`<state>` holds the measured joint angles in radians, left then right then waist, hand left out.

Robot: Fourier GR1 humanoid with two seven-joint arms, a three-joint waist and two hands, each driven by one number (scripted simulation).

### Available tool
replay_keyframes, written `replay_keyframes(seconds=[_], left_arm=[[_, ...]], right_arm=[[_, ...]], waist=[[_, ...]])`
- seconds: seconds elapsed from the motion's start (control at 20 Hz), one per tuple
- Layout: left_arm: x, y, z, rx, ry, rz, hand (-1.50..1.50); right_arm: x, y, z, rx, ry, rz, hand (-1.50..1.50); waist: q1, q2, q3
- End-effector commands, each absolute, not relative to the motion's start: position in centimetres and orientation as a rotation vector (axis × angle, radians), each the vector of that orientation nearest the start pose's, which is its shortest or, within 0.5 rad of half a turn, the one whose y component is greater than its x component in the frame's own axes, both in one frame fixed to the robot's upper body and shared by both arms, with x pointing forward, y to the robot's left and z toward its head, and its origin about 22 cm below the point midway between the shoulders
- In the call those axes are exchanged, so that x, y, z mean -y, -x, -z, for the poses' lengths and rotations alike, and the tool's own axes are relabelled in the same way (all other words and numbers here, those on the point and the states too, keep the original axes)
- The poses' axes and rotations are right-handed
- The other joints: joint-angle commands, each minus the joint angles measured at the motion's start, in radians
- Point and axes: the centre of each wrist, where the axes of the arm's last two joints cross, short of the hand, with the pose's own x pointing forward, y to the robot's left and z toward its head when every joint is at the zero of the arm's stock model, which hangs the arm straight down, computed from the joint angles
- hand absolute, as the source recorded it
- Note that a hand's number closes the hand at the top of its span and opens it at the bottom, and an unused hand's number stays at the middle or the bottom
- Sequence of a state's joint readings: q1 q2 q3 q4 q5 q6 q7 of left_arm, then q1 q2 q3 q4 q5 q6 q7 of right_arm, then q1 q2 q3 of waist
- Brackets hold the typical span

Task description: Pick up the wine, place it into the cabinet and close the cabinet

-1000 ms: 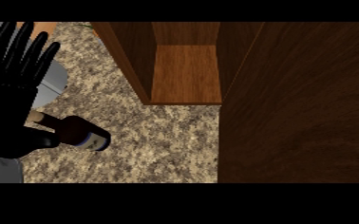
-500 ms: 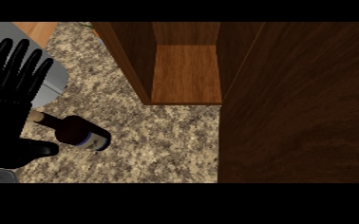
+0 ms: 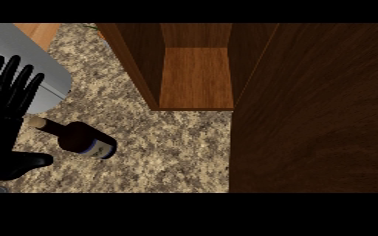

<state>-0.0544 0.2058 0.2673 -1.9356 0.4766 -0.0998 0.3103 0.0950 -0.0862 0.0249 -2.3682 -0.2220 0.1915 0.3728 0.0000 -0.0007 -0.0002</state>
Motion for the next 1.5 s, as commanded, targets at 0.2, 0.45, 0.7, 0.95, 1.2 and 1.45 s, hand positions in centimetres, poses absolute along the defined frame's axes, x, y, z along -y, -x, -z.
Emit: replay_keyframes(seconds=[0.2,0.45,0.7,0.95,1.2,1.45], left_arm=[[-33.8,-23.4,-9.8,1.698,0.143,-0.142,-1.50],[-37.1,-22.1,-6.7,1.664,0.131,-0.141,-1.50],[-34.9,-23.0,-3.2,1.651,0.103,-0.147,-1.50],[-38.0,-21.1,-3.3,1.624,0.105,-0.135,-1.50],[-37.2,-20.8,1.3,1.604,0.074,-0.120,-1.50],[-38.5,-22.2,2.0,1.604,0.109,-0.121,-1.50]], right_arm=[[24.8,-15.7,-15.0,1.906,-0.242,-0.221,-1.50],[23.8,-15.1,-17.9,1.913,-0.240,-0.225,-1.50],[24.0,-16.2,-16.7,1.917,-0.240,-0.221,-1.50],[21.9,-14.7,-16.4,1.910,-0.247,-0.240,-1.50],[22.7,-15.0,-18.2,1.908,-0.252,-0.230,-1.50],[22.7,-14.5,-17.0,1.896,-0.256,-0.260,-1.50]], waist=[[-0.003,0.000,0.000],[-0.001,0.001,0.000],[-0.002,0.001,0.000],[0.000,0.000,0.000],[0.000,0.000,0.000],[-0.002,0.000,0.000]])
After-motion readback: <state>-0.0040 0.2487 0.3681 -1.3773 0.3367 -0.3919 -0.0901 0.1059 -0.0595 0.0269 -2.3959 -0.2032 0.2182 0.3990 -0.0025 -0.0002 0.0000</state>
